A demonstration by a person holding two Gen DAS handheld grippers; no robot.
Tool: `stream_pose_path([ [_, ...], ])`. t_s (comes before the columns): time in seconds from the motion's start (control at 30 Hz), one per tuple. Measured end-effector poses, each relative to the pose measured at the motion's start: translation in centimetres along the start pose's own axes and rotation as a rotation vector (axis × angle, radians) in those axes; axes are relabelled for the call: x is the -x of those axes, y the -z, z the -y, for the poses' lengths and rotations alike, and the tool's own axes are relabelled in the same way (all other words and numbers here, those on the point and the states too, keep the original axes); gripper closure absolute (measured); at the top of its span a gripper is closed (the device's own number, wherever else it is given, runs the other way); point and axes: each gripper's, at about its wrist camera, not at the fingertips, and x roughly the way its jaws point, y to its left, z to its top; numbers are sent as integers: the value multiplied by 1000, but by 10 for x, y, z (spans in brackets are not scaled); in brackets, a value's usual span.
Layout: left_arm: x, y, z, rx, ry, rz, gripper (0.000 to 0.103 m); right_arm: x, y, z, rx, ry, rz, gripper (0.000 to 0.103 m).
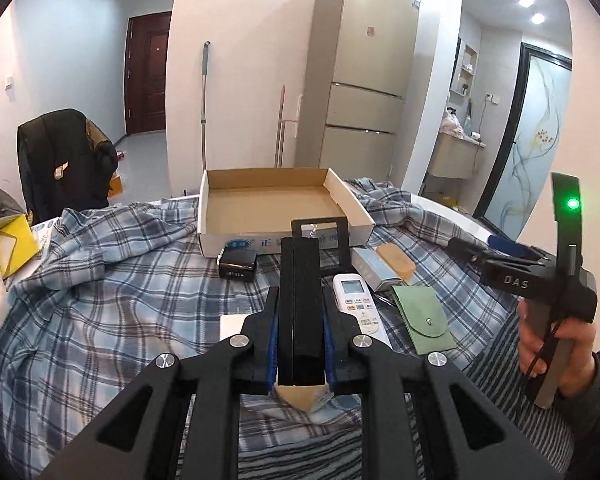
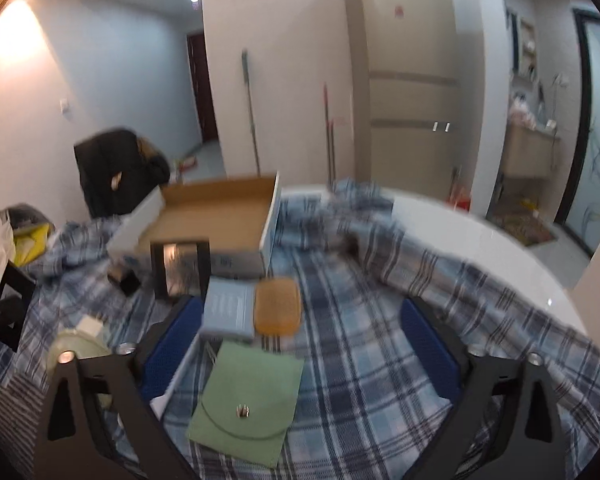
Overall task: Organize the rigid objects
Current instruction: 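Reach the right tool to the green felt pouch and grasp it, then carry the green pouch into the cardboard box and release it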
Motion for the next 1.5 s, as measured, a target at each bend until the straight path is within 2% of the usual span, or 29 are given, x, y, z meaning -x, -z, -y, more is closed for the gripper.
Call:
stream_pose_path([
  [0.17,-4,-1,1,24,11,11,84,-32,7,3,-68,-71,-233,19],
  [0.2,-5,0,1,22,11,15,84,-38,9,3,-85,-75,-284,24],
  [0.27,-6,2,0,25,-5,30,84,-46,13,3,-123,-53,-377,25],
  [0.33,-7,5,-3,34,-8,39,84,-50,16,1,-158,-90,-440,25],
  [0.43,-7,8,-7,55,-9,56,84,-53,18,-7,-157,-57,-486,25],
  [0.53,-8,9,-5,44,-17,53,84,-58,19,-14,-146,-41,-504,25],
  [0.6,-11,10,1,14,-69,57,84,-61,21,-20,-137,-26,-510,25],
  [0.7,-9,12,1,12,-36,59,84,-69,24,-28,-103,-11,-534,25],
  [0.8,-11,11,0,12,-32,44,84,-74,27,-23,-126,12,-548,25],
  [0.93,-17,13,-4,34,-14,19,84,-75,25,-22,-120,14,-534,25],
  [1.03,-15,13,-4,36,-8,25,84,-75,27,-28,-73,37,-513,31],
  [1.23,-7,12,2,12,-4,47,84,-64,20,-28,-42,13,-448,32],
  [1.5,9,3,6,3,-16,70,84,-29,-11,-20,38,-20,-341,32],
])
